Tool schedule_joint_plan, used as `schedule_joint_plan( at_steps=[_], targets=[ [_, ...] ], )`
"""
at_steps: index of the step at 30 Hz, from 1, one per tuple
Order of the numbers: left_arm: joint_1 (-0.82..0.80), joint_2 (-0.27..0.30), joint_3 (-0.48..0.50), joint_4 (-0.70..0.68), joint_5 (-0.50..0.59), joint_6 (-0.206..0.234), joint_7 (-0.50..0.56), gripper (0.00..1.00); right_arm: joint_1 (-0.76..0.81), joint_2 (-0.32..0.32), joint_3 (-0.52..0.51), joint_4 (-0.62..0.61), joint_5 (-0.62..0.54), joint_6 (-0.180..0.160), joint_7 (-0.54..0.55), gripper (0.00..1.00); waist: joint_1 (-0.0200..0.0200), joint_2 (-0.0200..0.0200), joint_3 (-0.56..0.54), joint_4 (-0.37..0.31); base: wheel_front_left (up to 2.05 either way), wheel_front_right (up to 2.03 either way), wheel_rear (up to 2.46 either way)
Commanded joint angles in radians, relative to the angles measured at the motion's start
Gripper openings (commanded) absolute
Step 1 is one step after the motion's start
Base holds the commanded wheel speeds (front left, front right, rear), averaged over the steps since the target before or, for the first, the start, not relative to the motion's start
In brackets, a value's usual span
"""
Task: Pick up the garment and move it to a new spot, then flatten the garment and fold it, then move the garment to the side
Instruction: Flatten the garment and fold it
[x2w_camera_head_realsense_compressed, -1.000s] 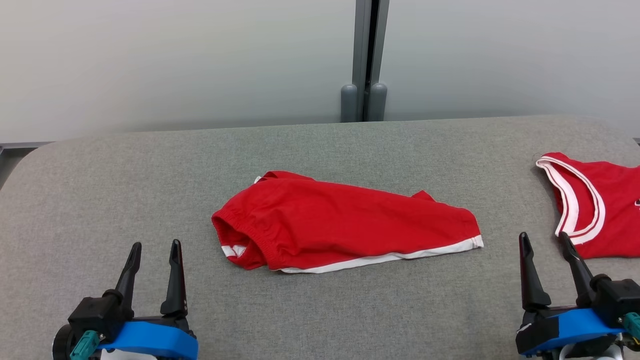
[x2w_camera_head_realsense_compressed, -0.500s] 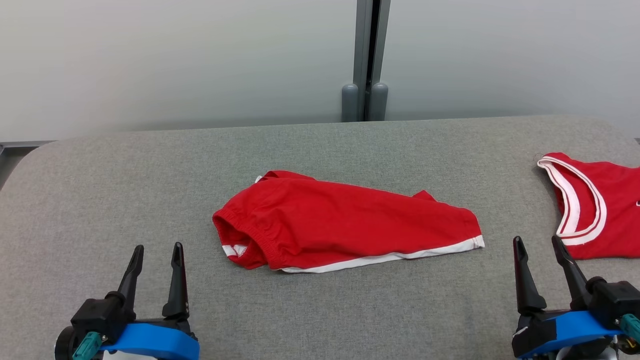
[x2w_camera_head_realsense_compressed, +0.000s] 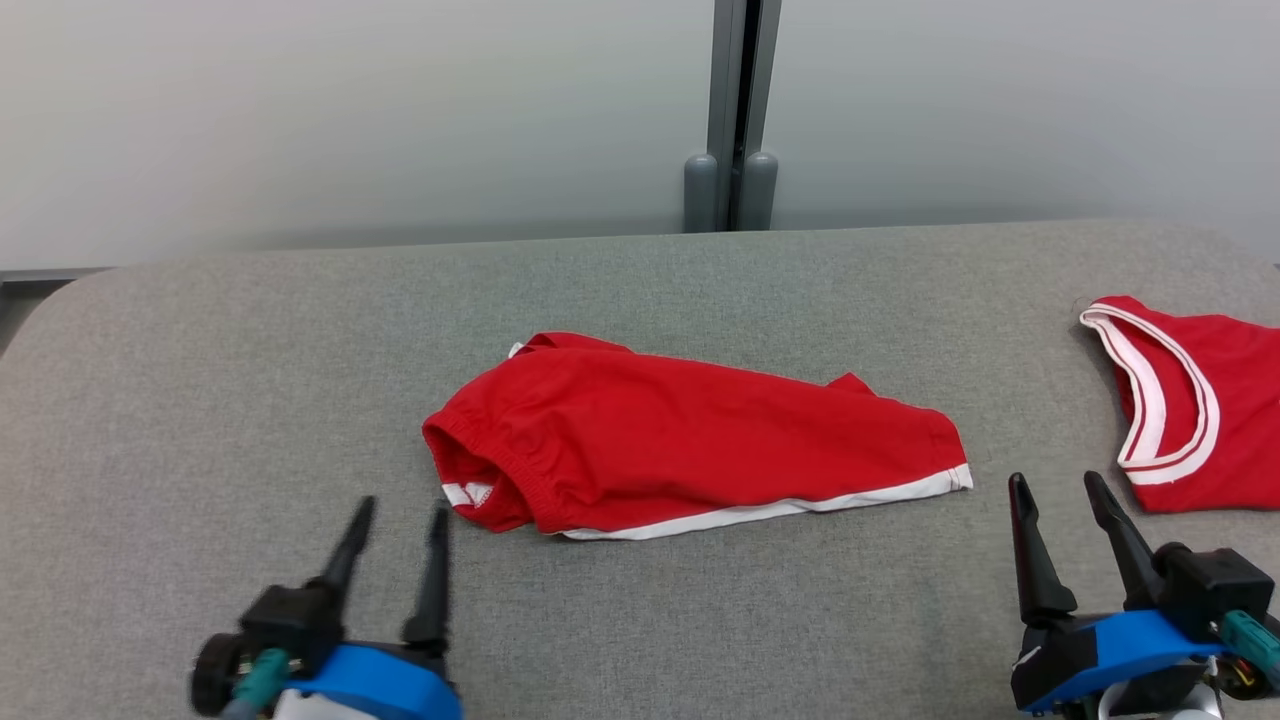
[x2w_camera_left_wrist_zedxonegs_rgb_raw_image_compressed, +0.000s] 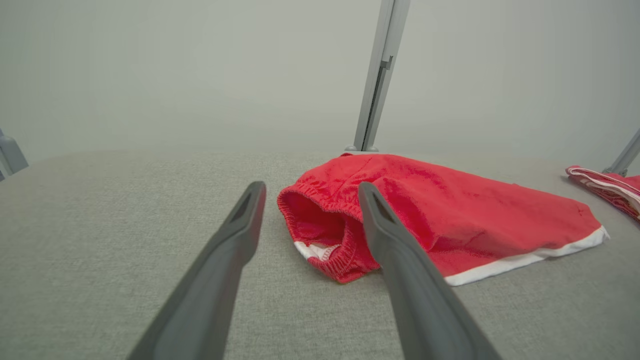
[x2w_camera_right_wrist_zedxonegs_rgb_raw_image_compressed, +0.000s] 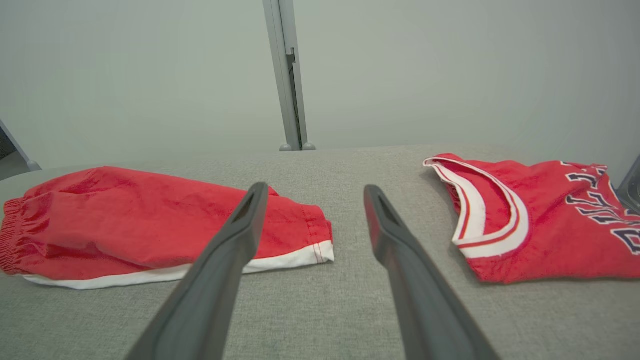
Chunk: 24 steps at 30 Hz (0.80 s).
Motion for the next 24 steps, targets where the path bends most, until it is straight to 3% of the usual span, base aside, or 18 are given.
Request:
schedule_joint_plan(
  at_steps=[1,13,24],
  targets=[
    [-0.021,-0.003,-0.034,0.012,0.003,-0.009,0.011,1.00,-0.017,0.000,0.003,0.007,-0.009,0.000,0.011,1.00,0.0001,0.0000,0.005,0.001,0.00,0.00,0.00],
    [-0.203,0.004,-0.328,0.241,-0.127,-0.015,0.076,1.00,-0.111,0.000,0.058,0.067,0.004,0.000,0.025,1.00,0.0001,0.0000,0.067,-0.029,0.00,0.00,0.00],
    [-0.305,0.009,-0.342,0.440,-0.188,-0.007,0.024,1.00,-0.134,0.000,0.072,0.106,0.016,0.000,-0.001,1.00,0.0001,0.0000,0.099,-0.063,0.00,0.00,0.00]
  ],
)
